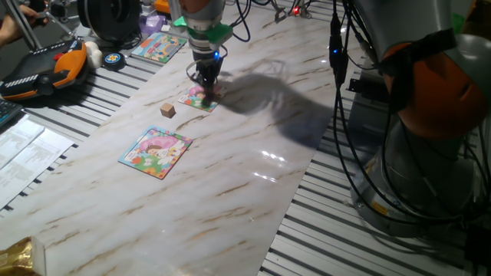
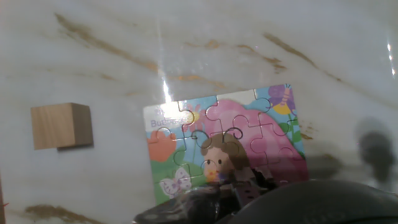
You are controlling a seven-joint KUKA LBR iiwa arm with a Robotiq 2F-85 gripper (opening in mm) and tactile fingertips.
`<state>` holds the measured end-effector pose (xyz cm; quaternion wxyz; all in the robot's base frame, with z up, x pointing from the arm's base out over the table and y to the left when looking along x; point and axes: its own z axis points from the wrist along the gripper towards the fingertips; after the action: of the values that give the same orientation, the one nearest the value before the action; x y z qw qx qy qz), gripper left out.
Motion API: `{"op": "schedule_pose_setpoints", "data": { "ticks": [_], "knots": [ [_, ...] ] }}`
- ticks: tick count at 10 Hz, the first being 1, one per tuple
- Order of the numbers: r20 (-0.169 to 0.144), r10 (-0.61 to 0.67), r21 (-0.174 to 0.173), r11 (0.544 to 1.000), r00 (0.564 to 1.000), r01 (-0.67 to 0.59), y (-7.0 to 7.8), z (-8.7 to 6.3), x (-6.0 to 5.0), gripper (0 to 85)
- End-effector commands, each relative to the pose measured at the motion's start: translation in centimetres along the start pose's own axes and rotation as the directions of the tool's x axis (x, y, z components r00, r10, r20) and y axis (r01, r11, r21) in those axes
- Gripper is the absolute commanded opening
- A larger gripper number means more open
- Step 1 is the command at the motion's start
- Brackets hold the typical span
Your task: Assemble one piece of a puzzle
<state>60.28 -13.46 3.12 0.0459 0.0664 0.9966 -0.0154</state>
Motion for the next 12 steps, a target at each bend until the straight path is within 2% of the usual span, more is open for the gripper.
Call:
{"op": "schedule_pose_setpoints", "data": {
  "ticks": [1,4,9,12],
  "knots": [
    [0.001,-0.004,0.007,1.000,1.000,0.004,0.1,0.1,0.0,0.7],
    [0.008,-0.003,0.006,1.000,1.000,0.002,0.2,0.6,0.0,0.7],
    [0.005,-0.002,0.004,1.000,1.000,0.002,0.2,0.7,-0.1,0.7],
    [-0.003,-0.001,0.012,1.000,1.000,0.001,0.0,-0.2,-0.2,0.7]
  ]
}}
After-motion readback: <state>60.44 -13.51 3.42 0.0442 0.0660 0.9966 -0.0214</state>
